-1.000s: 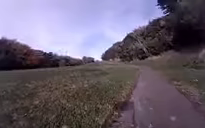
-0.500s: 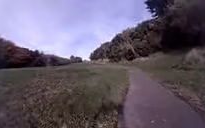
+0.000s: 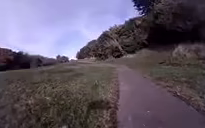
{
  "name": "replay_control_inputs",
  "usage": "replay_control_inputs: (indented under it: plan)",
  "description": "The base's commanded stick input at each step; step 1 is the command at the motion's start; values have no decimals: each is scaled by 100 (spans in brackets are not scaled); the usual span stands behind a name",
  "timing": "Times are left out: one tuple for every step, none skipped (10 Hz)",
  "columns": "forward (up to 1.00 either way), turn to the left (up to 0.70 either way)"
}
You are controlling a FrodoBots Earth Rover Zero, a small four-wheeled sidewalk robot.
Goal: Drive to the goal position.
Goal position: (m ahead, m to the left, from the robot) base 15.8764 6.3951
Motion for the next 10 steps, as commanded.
replay_control_inputs:
  plan:
    - [85, -34]
    - [85, -34]
    - [85, -11]
    - [85, -4]
    - [85, 0]
    - [85, 0]
    - [85, 0]
    - [85, 0]
    - [85, 0]
    - [85, 0]
